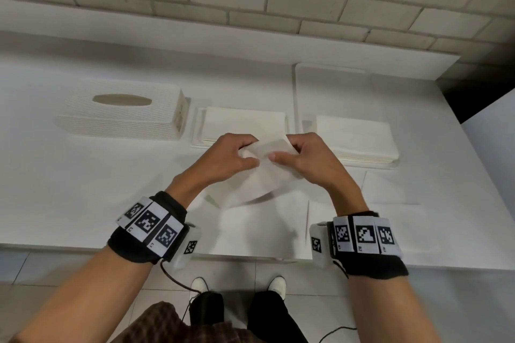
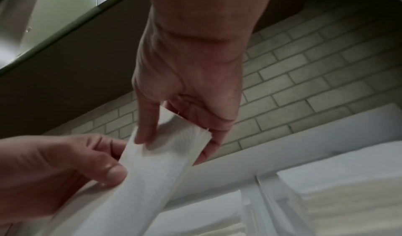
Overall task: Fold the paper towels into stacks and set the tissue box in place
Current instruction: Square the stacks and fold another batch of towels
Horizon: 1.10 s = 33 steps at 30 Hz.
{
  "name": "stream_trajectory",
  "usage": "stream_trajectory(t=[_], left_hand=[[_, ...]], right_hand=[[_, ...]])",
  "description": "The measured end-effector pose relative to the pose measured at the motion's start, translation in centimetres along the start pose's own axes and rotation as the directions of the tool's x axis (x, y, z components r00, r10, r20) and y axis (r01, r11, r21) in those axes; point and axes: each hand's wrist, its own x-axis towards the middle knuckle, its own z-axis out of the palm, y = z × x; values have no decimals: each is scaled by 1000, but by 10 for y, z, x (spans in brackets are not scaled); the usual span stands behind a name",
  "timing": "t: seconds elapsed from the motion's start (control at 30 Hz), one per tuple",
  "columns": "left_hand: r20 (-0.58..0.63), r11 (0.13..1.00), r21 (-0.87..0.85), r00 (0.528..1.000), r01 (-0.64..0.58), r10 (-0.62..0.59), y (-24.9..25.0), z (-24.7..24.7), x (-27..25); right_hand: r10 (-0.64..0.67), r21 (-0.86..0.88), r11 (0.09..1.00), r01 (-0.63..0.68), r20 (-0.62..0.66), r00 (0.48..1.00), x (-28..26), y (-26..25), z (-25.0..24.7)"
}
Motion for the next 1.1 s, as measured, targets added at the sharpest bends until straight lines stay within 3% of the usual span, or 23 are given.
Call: stream_trajectory(t=[0.07,0.13,0.3,0.53,0.7,0.83,1.1], left_hand=[[33,997,-51,998,50,-48,0,-6,-1],[5,981,-157,994,112,-113,-9,-21,-4],[18,815,-543,973,203,-230,-44,-38,-20],[-133,857,-479,950,188,-283,-67,-20,-23],[-215,880,-463,950,106,-227,-72,-18,-31],[-216,901,-409,943,147,-252,-84,-16,-35],[-219,906,-405,949,122,-225,-87,-15,-38]], right_hand=[[9,1,1000,-9,-48,999,0,5,-2],[41,125,992,-25,-128,991,-5,15,-10],[177,433,897,-94,-156,972,-15,46,-7],[192,389,913,-127,-132,972,-13,69,30],[145,387,918,-84,-129,981,-15,70,38],[201,360,920,-156,-92,975,-18,82,43],[185,294,945,-143,-119,975,-19,85,43]])
